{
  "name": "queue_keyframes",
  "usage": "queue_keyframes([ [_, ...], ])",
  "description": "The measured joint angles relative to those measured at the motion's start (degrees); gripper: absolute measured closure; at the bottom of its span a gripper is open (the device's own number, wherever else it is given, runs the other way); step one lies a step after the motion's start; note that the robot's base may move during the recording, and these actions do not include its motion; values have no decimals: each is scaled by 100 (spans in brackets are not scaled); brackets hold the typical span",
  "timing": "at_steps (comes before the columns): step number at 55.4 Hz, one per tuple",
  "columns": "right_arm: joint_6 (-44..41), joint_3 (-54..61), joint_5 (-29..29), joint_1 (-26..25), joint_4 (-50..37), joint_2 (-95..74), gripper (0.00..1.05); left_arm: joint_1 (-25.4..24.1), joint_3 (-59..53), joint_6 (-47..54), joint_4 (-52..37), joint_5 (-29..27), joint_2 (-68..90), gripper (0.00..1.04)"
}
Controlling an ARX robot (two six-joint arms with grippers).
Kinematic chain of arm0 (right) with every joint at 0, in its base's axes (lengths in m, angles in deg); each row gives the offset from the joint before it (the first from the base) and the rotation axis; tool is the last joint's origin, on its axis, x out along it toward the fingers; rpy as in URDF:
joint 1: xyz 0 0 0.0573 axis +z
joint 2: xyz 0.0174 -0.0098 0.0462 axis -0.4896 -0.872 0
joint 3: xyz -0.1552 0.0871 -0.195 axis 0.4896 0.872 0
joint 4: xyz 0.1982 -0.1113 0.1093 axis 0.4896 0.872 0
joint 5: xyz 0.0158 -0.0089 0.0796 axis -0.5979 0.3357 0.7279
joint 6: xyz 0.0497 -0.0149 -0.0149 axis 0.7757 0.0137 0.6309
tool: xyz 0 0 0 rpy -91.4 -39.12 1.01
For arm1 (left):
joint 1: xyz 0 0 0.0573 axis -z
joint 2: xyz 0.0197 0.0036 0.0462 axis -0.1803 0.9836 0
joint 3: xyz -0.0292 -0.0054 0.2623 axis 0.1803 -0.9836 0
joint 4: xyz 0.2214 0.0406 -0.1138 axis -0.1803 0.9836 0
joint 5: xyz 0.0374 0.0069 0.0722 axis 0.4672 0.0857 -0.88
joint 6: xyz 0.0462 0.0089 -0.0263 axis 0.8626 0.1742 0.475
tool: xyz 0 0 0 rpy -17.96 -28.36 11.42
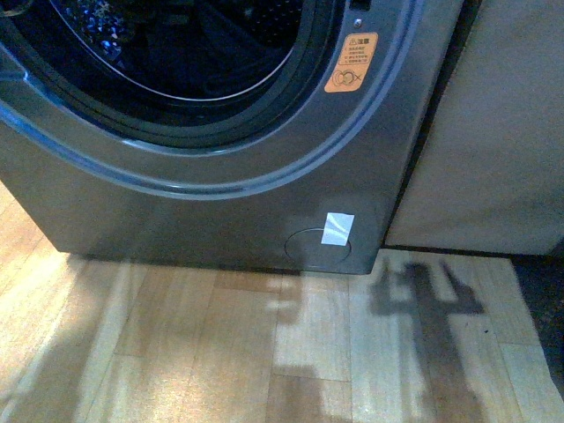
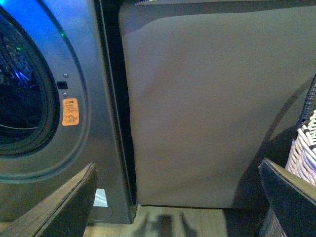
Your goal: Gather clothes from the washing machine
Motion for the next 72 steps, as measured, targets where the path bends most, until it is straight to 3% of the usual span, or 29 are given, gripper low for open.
queue_keyframes([
  [17, 0, 0, 0, 0, 0, 0, 7, -57, -2804, 131, -999, 859, -2203, 99],
  [29, 0, 0, 0, 0, 0, 0, 7, -107, -3709, 105, -977, 1327, -3517, 99],
  [41, 0, 0, 0, 0, 0, 0, 7, -4, -3630, 24, -575, 1666, -4730, 99],
  [52, 0, 0, 0, 0, 0, 0, 7, 597, -2924, 17, -85, 1766, -5324, 99],
  [72, 0, 0, 0, 0, 0, 0, 7, 1447, -874, -181, 608, 1373, -4824, 99],
])
